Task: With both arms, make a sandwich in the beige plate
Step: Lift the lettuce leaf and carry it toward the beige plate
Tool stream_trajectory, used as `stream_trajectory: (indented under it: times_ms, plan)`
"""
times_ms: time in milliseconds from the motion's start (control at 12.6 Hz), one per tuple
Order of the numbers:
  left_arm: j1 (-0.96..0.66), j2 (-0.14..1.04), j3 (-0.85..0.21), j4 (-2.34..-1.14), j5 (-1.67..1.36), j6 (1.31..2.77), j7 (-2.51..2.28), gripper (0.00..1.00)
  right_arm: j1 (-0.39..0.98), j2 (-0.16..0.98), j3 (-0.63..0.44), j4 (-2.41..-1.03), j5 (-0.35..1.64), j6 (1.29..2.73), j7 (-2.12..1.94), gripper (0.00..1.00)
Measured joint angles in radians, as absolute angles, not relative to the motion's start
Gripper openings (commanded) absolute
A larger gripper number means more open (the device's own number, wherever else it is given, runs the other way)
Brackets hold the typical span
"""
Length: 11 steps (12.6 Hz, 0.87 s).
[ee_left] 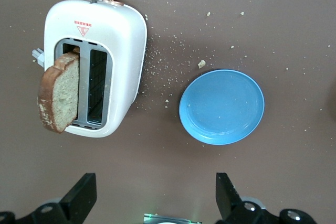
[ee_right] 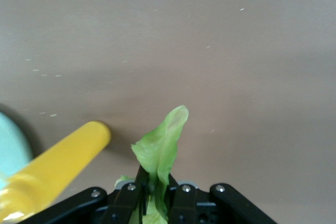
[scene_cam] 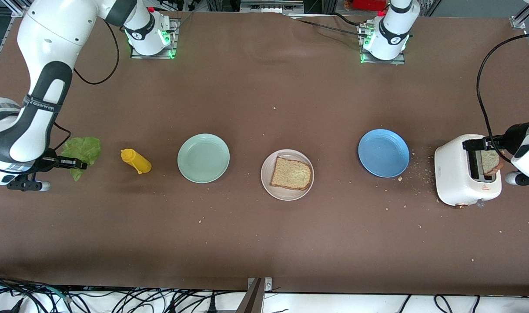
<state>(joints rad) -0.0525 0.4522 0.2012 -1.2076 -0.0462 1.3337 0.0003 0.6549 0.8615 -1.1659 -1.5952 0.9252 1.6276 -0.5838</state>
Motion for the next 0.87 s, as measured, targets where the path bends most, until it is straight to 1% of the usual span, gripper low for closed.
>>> stream_trajectory:
  times_ms: [158,396,634,871]
  plan:
    - [-0.053,0.452,0.201,-1.208,-0.046,1.334,0.0,1.0,0.68,0.857,-1.193,-1.518,0.923,1.519,-0.435,0.0]
    - [-0.053,0.452,0.201,-1.208,-0.046,1.334,0.0,1.0,0.749,0.854,-1.199,-1.412,0.924,1.454,-0.141,0.0]
    - [-0.053,0.452,0.201,-1.208,-0.046,1.334,0.0,1.0,0.845,0.856,-1.177,-1.352,0.978,1.46,0.197,0.0]
    - [-0.053,0.452,0.201,-1.208,-0.046,1.334,0.0,1.0,0.886,0.858,-1.091,-1.329,1.067,1.542,0.491,0.0]
